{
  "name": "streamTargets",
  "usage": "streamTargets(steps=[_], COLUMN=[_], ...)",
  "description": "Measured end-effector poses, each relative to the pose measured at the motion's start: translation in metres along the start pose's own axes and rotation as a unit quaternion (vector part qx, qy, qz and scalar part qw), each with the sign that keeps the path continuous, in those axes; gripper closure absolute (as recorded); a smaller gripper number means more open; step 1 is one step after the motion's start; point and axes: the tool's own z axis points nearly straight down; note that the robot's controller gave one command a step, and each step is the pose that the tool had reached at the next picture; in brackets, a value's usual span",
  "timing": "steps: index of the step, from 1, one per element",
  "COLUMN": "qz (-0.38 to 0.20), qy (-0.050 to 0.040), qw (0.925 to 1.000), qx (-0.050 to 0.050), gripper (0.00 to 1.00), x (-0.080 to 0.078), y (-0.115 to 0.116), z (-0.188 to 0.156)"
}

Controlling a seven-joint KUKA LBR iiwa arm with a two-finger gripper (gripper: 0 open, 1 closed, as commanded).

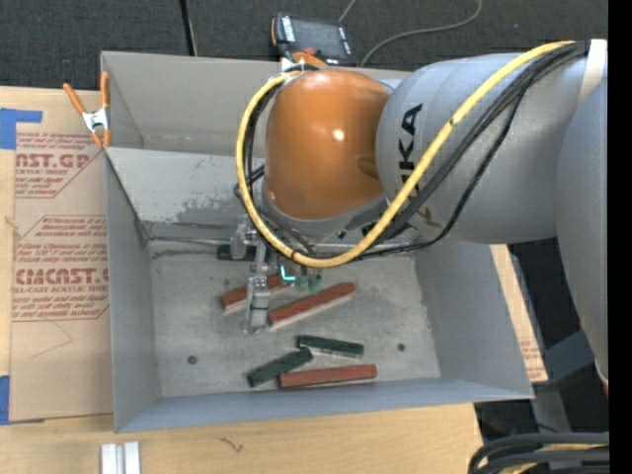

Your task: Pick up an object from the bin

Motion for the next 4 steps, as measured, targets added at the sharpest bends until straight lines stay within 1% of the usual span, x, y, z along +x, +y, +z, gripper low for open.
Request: streamTargets(steps=[1, 2, 3, 4], qz=[0.075, 0.102, -0.028, -0.027], qy=[-0.0004, -0.0001, -0.0040, -0.0041], qw=[0.9972, 0.9947, 0.9996, 0.9996], qx=[0.001, 0.000, 0.000, -0.001], gripper=[0.00, 0.00, 0.00, 1.00], x=[-0.034, -0.002, -0.021, -0.021], y=[-0.033, -0.033, -0.068, -0.067], z=[0.116, 0.159, 0.156, 0.156])
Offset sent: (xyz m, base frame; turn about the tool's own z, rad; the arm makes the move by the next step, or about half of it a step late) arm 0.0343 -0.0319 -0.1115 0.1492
